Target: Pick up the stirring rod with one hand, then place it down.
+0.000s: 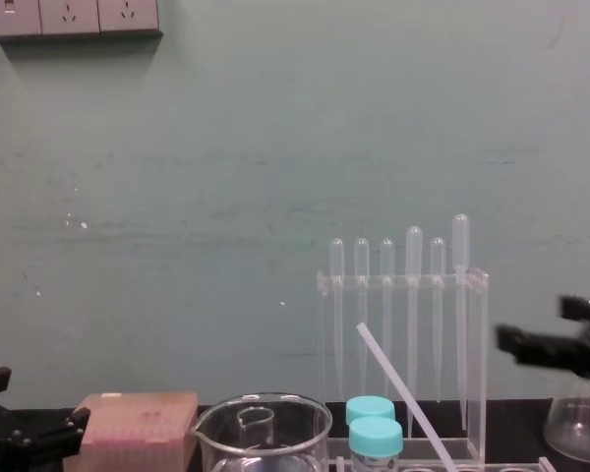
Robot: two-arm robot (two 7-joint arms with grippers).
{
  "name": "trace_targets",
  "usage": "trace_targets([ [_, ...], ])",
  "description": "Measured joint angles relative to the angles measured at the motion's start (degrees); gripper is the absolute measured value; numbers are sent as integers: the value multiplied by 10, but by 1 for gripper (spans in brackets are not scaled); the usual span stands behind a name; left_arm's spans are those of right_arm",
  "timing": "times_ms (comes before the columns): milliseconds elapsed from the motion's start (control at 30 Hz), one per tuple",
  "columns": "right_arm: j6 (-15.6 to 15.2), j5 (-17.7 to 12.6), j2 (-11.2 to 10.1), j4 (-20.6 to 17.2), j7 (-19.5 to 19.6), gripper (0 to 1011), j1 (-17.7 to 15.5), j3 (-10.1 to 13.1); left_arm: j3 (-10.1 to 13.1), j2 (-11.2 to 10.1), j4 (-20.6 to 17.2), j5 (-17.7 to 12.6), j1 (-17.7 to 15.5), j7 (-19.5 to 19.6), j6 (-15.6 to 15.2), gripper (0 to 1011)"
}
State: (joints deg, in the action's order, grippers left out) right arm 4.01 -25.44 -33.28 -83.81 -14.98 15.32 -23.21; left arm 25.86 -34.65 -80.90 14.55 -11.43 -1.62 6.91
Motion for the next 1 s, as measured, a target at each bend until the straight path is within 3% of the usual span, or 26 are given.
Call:
trace_targets([
  [133,-43,-59,19,-7,-71,1003,24,2,0,0,0,0,0,0,0,1000],
  [333,-94,-94,43,5,-129,1003,54,-11,0,0,0,0,0,0,0,1000],
  [600,-121,-78,72,58,-153,1003,106,-50,0,0,0,0,0,0,0,1000],
  [1000,-137,-45,102,128,-160,1003,150,-80,0,0,0,0,0,0,0,1000],
])
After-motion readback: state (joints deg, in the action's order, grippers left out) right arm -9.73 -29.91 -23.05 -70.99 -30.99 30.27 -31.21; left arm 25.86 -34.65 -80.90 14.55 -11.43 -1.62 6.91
